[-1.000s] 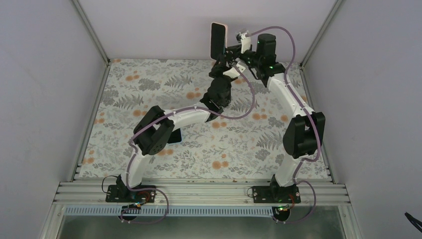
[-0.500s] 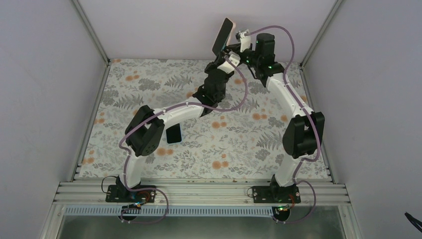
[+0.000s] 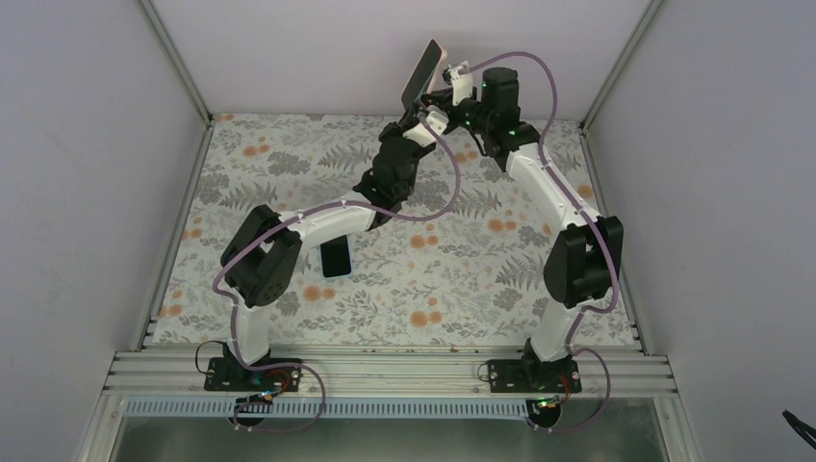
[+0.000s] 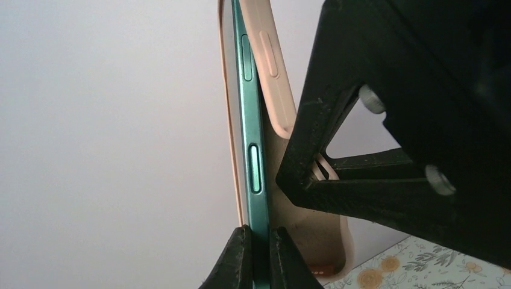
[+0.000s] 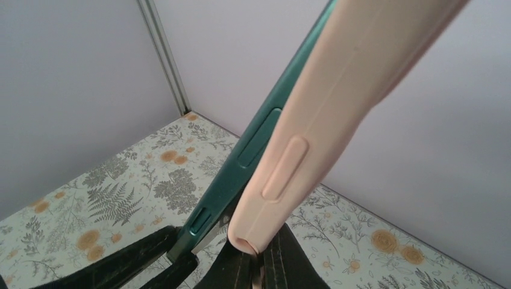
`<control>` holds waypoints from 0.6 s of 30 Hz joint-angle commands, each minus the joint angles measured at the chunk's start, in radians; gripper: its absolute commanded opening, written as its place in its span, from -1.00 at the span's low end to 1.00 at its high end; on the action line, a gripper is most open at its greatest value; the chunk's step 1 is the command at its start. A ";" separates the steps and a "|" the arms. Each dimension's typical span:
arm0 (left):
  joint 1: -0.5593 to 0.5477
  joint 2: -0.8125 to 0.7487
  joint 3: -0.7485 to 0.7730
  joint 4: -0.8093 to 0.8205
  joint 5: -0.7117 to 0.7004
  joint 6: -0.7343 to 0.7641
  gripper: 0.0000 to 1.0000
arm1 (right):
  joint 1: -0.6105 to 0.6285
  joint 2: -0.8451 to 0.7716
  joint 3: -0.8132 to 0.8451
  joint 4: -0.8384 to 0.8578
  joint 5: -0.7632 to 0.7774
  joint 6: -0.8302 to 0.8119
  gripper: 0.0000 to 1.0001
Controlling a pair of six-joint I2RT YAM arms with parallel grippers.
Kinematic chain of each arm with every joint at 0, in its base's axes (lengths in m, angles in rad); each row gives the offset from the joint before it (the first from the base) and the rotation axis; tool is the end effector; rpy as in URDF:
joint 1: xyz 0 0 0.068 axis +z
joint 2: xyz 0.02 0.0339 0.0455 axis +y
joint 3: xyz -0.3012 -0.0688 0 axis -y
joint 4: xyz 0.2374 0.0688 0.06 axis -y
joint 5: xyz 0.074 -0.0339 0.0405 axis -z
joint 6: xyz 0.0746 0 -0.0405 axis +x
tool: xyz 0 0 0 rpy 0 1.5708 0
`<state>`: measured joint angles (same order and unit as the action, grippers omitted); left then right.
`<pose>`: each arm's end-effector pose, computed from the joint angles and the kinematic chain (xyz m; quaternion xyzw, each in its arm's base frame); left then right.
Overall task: Take the phone out of the phone case
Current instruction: Remove the phone case from the phone.
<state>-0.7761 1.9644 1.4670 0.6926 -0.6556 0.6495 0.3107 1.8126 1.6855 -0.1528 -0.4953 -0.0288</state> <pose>0.3911 -0.3202 0.3569 0.2049 0.6174 0.1577 0.7430 0.4361 0.1773 0.3968 -0.2762 0.7384 0.2758 0.5499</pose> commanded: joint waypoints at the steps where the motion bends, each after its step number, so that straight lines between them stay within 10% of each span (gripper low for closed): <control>1: 0.179 -0.091 -0.015 0.083 -0.169 0.004 -0.95 | -0.011 -0.068 -0.046 -0.185 0.010 -0.101 -0.93; 18: 0.230 -0.278 -0.227 -0.066 0.060 -0.025 -0.95 | -0.024 -0.124 -0.168 -0.145 0.253 -0.257 -0.93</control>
<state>-0.6922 1.7954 1.2877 0.5423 -0.3805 0.5900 0.3550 1.7523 1.5654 -0.1562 -0.3840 -0.1631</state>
